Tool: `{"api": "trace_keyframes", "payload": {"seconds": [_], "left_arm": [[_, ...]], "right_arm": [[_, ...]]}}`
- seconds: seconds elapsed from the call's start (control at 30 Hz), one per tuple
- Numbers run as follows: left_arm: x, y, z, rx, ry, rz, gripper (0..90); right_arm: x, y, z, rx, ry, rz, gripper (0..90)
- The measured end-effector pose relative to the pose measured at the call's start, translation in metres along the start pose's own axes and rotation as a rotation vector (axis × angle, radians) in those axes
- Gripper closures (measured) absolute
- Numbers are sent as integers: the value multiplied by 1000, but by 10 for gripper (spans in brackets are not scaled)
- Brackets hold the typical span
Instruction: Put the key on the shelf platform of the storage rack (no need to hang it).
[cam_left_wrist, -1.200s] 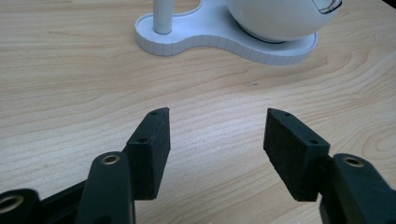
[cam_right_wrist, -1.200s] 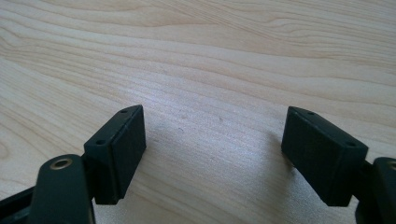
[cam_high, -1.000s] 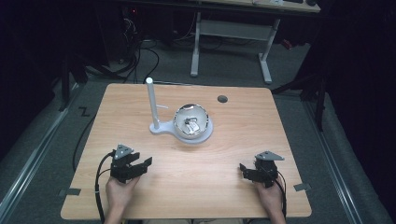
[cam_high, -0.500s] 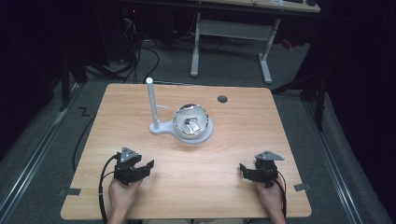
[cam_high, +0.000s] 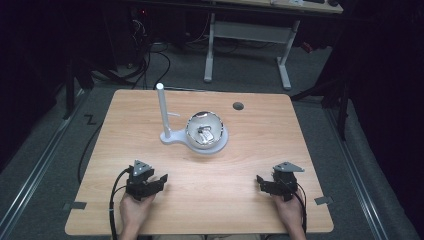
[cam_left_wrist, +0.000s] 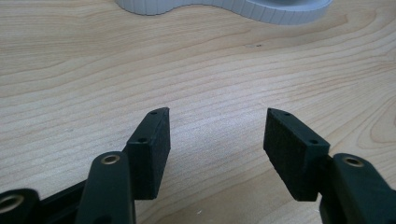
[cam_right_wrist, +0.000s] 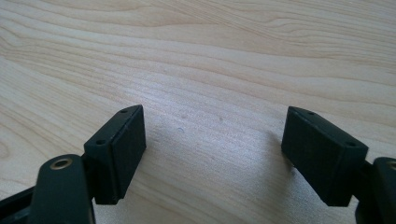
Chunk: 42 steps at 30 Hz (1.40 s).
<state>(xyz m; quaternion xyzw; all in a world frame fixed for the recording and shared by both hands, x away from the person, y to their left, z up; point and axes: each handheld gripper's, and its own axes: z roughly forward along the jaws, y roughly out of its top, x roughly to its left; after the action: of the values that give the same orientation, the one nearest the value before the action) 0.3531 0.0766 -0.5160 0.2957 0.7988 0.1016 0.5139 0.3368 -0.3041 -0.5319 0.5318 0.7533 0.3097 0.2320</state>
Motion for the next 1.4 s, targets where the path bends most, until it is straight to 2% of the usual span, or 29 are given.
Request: {"api": "trace_keyframes", "payload": {"seconds": [0.03,0.07,0.1,0.27,0.33,0.4,0.43,0.5,0.6,0.8,1.03,1.13,1.4], "left_arm": [[1,-1,1,1,1,10,417],[0,-2,1,-2,8,-1,417],[1,-3,2,2,2,13,417],[2,-10,5,-4,26,3,417],[4,-11,5,-8,12,21,415],[5,-12,5,-12,11,17,415],[6,-12,4,-14,3,31,415],[5,-13,4,-21,19,5,414],[7,-14,3,-26,1,22,411],[6,-17,3,-40,12,28,401],[6,-26,4,-63,16,87,372],[5,-27,4,-64,27,75,361],[6,-26,4,-63,24,77,357]], "right_arm": [[0,0,0,0,0,0,222],[0,0,0,0,0,0,222],[0,0,0,0,0,0,223],[0,0,0,0,0,0,223],[0,0,0,0,0,0,222],[0,0,0,0,0,1,222],[0,0,0,0,0,0,222],[0,0,0,1,0,2,222],[0,0,0,1,0,2,222],[0,0,0,1,0,2,222],[0,0,0,1,0,2,222],[0,0,0,1,0,3,222],[0,0,0,1,0,2,222]]}}
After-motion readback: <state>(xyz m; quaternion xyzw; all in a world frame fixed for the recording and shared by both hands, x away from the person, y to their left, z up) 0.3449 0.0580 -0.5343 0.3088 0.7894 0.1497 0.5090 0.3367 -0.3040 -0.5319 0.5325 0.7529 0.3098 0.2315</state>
